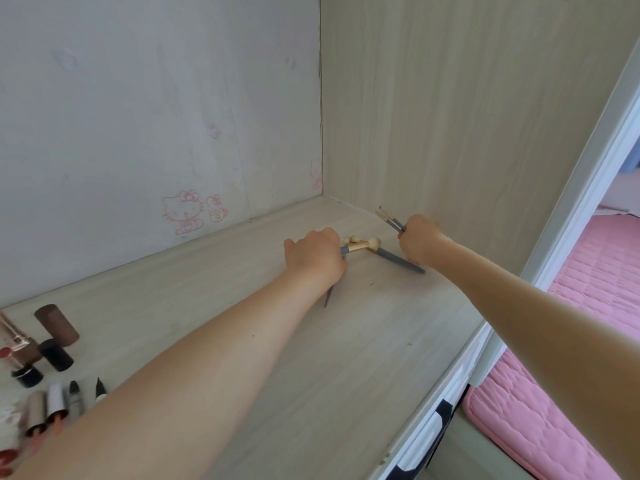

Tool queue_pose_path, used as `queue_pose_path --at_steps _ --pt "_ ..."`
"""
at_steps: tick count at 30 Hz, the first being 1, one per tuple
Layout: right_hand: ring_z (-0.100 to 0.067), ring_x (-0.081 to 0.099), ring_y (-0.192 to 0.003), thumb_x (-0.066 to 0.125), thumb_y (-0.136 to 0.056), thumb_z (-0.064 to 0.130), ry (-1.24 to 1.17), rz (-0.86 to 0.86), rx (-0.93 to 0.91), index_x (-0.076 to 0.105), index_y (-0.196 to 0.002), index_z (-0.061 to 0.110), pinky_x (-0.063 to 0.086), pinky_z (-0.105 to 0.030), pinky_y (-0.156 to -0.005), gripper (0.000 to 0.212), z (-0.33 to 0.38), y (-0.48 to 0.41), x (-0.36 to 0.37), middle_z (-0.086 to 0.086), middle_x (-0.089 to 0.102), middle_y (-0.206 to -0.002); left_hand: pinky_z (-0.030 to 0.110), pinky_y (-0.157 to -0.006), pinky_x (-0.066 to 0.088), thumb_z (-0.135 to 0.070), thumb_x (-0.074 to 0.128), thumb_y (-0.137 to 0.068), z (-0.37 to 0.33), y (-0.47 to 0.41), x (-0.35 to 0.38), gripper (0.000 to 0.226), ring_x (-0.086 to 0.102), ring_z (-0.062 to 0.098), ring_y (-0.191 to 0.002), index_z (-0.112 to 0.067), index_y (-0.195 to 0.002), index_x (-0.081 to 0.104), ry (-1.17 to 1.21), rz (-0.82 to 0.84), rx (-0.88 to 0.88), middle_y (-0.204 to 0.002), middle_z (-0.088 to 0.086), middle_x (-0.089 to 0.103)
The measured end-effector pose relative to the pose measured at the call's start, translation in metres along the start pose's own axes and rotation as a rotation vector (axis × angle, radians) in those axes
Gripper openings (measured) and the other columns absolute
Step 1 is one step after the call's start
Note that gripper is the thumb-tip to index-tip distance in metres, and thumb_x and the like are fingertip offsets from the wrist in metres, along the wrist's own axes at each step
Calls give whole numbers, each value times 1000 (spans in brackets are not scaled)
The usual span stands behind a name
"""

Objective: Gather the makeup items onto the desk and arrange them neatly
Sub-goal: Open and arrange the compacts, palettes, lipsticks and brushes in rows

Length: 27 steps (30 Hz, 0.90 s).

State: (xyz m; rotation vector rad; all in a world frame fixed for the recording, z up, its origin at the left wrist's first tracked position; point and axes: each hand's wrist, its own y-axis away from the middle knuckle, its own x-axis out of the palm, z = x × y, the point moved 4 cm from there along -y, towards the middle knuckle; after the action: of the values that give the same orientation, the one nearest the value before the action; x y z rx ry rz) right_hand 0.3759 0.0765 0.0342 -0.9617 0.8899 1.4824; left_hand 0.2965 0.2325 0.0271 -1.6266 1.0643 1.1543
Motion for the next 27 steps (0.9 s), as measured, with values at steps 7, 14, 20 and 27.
queue_pose_path --at_steps 7,14,20,27 --pt "-28 48 -82 47 -95 40 125 65 -134 43 -107 8 40 -31 -68 35 0 16 16 -11 47 -96 31 -71 42 -27 56 -90 4 6 0 16 59 27 -90 -15 -100 54 94 18 -43 -96 6 58" --pt "-28 49 -78 50 -95 37 214 103 -133 42 -86 8 39 -30 -67 31 -2 9 14 -11 50 -86 31 -66 42 -20 55 -90 15 -1 6 14 61 30 -92 -11 -100 57 208 74 -119 -103 11 61" --pt "-27 52 -76 39 -100 23 145 92 -53 48 -108 1 39 -29 -61 26 -4 24 1 -10 52 -82 30 -61 39 -23 50 -94 27 6 2 19 62 32 -87 -6 -98 58 303 115 -111 -99 16 62" --pt "-23 60 -79 49 -96 15 -174 85 -91 57 -109 2 42 -28 -59 20 3 62 -12 -11 70 -99 27 -53 33 -21 53 -94 35 43 -36 17 49 22 -63 -11 -80 57 509 104 -80 -67 2 48"
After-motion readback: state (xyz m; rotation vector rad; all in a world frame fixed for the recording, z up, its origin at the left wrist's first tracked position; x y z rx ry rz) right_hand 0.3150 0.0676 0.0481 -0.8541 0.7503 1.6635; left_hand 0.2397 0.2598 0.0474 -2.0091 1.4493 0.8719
